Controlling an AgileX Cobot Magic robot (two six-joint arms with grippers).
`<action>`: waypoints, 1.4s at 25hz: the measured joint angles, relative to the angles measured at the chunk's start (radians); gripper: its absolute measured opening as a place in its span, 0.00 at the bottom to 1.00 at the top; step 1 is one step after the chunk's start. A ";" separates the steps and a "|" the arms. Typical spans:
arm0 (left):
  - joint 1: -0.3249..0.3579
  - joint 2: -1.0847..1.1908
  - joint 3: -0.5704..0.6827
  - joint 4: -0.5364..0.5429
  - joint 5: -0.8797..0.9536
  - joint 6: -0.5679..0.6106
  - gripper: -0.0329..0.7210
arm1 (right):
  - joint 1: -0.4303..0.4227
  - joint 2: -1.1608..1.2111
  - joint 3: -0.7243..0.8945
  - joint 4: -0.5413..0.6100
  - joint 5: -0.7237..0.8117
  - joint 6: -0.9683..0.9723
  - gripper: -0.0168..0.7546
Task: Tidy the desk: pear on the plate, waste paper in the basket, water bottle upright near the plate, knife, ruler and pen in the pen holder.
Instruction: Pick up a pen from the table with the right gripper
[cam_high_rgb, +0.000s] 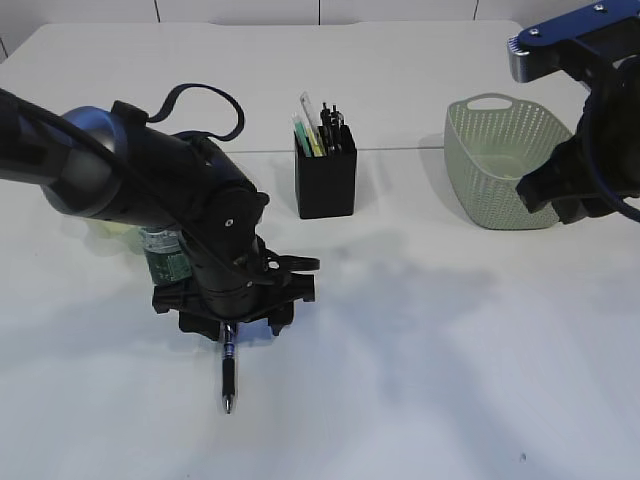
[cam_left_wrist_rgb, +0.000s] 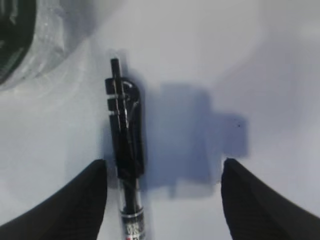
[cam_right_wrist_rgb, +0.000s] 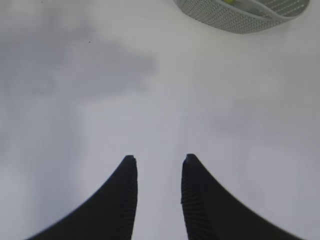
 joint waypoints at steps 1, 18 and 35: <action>0.004 0.001 0.000 0.000 0.000 0.000 0.71 | 0.000 0.000 0.000 -0.001 0.000 0.000 0.32; 0.008 0.015 0.000 0.004 -0.032 0.000 0.69 | 0.000 0.000 0.000 -0.004 0.000 0.000 0.32; 0.009 0.016 -0.001 0.016 -0.008 0.000 0.18 | 0.000 0.000 0.000 -0.005 0.000 0.000 0.32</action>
